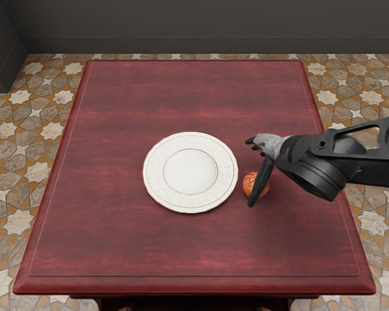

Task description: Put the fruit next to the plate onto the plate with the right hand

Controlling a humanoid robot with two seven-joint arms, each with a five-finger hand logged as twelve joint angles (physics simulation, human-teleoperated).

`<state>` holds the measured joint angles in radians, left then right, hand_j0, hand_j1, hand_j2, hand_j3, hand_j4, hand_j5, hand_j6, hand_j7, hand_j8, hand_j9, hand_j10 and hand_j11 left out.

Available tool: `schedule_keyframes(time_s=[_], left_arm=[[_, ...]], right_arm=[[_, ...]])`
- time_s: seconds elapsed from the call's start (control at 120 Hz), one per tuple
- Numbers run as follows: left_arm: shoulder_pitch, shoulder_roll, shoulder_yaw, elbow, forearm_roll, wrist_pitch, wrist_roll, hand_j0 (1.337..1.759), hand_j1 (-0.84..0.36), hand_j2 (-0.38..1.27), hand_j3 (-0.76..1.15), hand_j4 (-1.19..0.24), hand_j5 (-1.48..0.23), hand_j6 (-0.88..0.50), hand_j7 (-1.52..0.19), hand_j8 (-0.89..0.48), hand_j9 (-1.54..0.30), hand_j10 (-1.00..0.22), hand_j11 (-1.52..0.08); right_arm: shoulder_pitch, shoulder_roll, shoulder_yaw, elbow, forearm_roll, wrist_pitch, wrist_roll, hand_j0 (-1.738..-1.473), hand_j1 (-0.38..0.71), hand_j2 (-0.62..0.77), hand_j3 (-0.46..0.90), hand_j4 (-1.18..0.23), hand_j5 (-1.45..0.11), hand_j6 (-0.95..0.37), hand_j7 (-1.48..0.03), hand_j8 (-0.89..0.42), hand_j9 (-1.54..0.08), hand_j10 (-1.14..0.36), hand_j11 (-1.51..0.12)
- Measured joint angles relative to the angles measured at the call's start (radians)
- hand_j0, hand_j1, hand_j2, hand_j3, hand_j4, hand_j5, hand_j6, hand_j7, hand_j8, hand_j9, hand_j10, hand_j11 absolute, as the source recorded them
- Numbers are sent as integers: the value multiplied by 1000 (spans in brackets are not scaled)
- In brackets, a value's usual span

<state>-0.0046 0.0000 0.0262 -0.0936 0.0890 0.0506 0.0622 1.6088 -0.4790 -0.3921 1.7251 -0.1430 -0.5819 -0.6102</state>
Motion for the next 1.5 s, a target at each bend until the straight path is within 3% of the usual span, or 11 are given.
schedule_keyframes(time_s=[0.65, 1.067, 1.5], left_arm=[[0, 0, 0, 0, 0, 0, 0, 1658, 56, 49, 0, -245, -318, -245, -318, -245, -318, -245, -318], [0, 0, 0, 0, 0, 0, 0, 1658, 56, 49, 0, -245, -318, -245, -318, -245, -318, -245, -318], [0, 0, 0, 0, 0, 0, 0, 1658, 56, 49, 0, -245, -318, -245, -318, -245, -318, -245, -318]], right_arm=[[3, 58, -82, -9, 21, -29, -1, -1658, -274, -12, 0, -63, -81, -63, -81, -63, -81, -63, -81], [2, 59, -86, -19, 22, -29, -1, -1658, -70, -46, 0, -233, -303, -234, -303, -234, -303, -233, -303], [-8, 64, -85, -40, 21, -29, -1, -1658, 35, -63, 0, -320, -416, -321, -416, -321, -416, -321, -416]])
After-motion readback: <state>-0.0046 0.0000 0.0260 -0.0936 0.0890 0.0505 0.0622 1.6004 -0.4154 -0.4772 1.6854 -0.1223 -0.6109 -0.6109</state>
